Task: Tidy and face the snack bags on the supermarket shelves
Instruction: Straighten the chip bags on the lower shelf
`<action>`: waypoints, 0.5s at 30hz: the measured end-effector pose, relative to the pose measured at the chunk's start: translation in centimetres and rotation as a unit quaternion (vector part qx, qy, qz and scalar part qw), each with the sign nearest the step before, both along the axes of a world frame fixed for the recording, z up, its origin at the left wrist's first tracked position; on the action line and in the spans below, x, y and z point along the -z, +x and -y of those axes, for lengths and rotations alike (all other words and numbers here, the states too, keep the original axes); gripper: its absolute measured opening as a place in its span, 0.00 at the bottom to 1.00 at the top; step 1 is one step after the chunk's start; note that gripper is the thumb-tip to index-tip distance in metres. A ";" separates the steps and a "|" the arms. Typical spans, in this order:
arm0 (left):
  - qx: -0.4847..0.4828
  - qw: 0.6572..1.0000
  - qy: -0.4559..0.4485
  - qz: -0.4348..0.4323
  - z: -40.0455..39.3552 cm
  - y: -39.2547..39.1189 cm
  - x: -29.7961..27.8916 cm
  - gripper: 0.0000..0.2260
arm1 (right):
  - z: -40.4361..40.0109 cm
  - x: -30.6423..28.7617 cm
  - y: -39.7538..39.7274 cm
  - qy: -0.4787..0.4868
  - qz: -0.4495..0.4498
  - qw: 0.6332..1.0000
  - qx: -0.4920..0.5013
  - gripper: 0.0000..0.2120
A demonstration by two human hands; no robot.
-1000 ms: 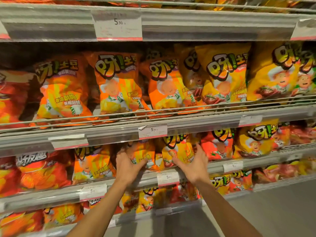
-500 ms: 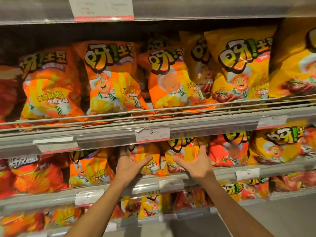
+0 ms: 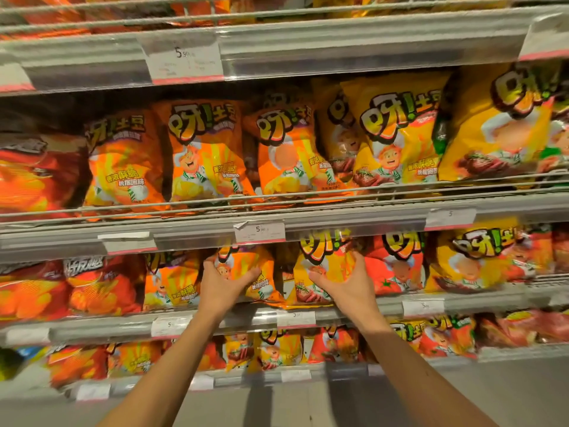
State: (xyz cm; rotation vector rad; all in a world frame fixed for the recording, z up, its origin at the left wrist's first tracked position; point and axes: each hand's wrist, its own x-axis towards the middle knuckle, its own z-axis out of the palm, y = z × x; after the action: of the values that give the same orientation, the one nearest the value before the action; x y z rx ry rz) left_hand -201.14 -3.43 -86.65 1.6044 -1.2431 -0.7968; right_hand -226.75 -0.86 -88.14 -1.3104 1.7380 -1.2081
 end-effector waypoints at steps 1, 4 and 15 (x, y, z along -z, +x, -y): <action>0.000 1.000 0.000 0.009 -0.2 0.0 0.0 0.45 | -0.4 0.0 -0.2 0.001 0.003 1.000 -0.005 0.56; -0.009 1.000 -0.004 0.028 -0.2 -0.4 -0.1 0.45 | -1.7 0.3 -0.8 0.007 0.005 1.000 -0.019 0.57; -0.008 0.998 -0.043 0.041 0.1 -10.6 2.3 0.42 | -8.2 3.7 -6.8 0.049 0.013 0.998 0.030 0.49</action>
State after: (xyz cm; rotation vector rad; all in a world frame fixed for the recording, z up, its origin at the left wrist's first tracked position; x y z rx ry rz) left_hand -211.76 -3.54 -88.96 1.5887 -1.3028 -0.6652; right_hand -233.53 7.33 -91.88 -1.1875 1.8062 -1.1536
